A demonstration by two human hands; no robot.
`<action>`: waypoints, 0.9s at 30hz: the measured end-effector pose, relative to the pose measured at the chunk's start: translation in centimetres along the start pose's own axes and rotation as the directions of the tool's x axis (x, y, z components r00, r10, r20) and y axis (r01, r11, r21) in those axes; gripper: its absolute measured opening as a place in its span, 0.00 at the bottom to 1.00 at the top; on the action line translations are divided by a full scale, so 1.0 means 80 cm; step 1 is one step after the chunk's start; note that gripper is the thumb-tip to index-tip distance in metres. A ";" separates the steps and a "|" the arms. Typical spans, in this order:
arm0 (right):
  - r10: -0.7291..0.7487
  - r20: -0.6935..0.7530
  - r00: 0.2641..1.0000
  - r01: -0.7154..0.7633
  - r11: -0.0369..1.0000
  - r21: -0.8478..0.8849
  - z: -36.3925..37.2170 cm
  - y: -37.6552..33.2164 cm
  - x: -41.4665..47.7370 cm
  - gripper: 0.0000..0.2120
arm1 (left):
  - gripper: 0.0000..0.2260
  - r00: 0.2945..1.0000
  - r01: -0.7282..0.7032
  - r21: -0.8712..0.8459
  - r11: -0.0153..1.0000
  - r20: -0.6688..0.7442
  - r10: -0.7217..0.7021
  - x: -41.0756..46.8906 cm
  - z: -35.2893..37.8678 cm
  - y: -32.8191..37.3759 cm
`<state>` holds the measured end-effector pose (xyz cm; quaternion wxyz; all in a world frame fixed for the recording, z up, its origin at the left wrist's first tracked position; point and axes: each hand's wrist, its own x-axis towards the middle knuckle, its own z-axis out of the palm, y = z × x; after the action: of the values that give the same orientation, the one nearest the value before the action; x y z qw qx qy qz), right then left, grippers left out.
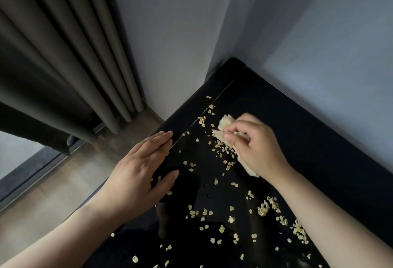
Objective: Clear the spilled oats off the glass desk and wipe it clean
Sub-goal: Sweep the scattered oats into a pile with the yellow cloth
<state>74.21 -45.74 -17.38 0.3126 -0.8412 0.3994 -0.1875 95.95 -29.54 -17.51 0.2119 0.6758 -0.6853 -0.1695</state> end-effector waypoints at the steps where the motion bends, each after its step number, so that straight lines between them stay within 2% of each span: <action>1: 0.017 -0.036 0.999 -0.016 0.999 0.041 -0.005 -0.001 -0.002 0.01 | 0.28 1.000 0.000 -0.002 1.000 -0.004 0.000 0.000 0.000 0.000; 5: 0.092 -0.265 0.960 -0.081 0.995 0.054 -0.026 0.005 0.049 0.02 | 0.28 1.000 0.003 0.000 1.000 -0.022 -0.003 0.000 0.001 0.001; 8: 0.153 -0.313 0.937 -0.148 0.988 0.042 -0.023 0.017 0.114 0.05 | 0.27 1.000 0.002 0.006 1.000 -0.020 -0.002 0.000 0.001 0.001; 10: 0.185 -0.276 0.943 -0.178 0.983 0.051 -0.002 0.020 0.146 0.06 | 0.27 1.000 0.001 0.010 1.000 -0.016 -0.001 0.001 -0.001 0.000; 14: 0.086 -0.254 0.963 -0.108 0.992 -0.072 0.042 -0.001 0.145 0.04 | 0.26 1.000 -0.003 0.024 1.000 0.010 0.003 0.003 -0.005 -0.004; 17: -0.010 -0.098 0.995 0.005 0.999 -0.051 0.054 -0.023 0.098 0.04 | 0.27 0.999 -0.006 0.034 0.999 0.039 0.004 -0.001 -0.008 -0.004; 21: -0.109 0.105 0.989 0.114 0.993 -0.044 0.046 -0.038 0.015 0.04 | 0.27 0.999 0.016 0.053 0.998 0.047 -0.018 -0.011 -0.018 -0.011; 24: -0.029 0.202 0.979 0.022 0.999 0.037 0.025 -0.046 -0.026 0.02 | 0.27 0.998 0.046 0.047 0.998 0.049 -0.048 -0.021 -0.023 -0.020; 27: 0.048 0.125 0.991 -0.069 0.984 0.167 0.002 -0.057 -0.024 0.03 | 0.28 0.996 0.074 0.043 0.996 0.046 -0.076 -0.029 -0.023 -0.026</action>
<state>75.66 -41.93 -14.57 0.4126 -0.8090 0.3867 -0.1606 98.71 -27.21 -17.15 0.1752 0.7010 -0.6677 -0.1791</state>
